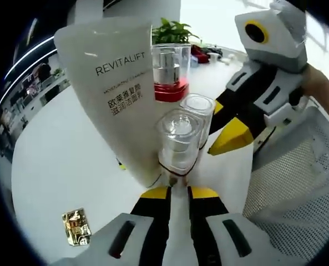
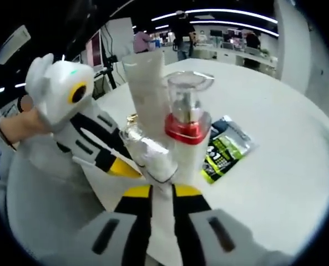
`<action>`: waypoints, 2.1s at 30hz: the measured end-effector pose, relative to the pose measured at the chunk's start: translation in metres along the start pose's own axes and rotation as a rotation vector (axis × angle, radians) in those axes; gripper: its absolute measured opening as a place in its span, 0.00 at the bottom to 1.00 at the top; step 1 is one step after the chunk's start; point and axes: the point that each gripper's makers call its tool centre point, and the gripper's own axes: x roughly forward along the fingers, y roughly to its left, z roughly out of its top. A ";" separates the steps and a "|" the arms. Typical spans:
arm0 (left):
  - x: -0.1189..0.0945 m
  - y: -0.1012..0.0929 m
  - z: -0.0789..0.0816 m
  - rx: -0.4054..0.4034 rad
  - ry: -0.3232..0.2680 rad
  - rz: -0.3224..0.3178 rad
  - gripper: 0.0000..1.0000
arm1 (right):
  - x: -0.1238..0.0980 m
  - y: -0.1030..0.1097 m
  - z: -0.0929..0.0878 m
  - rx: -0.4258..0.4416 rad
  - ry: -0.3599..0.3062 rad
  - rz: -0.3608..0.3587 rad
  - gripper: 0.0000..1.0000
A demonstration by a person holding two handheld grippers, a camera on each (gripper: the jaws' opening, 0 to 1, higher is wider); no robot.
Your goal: Arrange the skincare products in the storage area until every visible bottle or jar stands upright without overlapping.
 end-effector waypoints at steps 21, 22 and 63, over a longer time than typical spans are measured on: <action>-0.041 0.017 0.006 0.035 -0.072 0.046 0.19 | -0.024 -0.008 0.008 -0.031 -0.035 -0.062 0.34; -0.044 0.018 0.005 0.036 -0.070 0.046 0.20 | -0.026 -0.008 0.010 -0.033 -0.039 -0.067 0.35; -0.156 0.057 -0.034 0.024 -0.055 0.208 0.81 | -0.074 -0.005 0.036 -0.094 -0.109 -0.125 0.80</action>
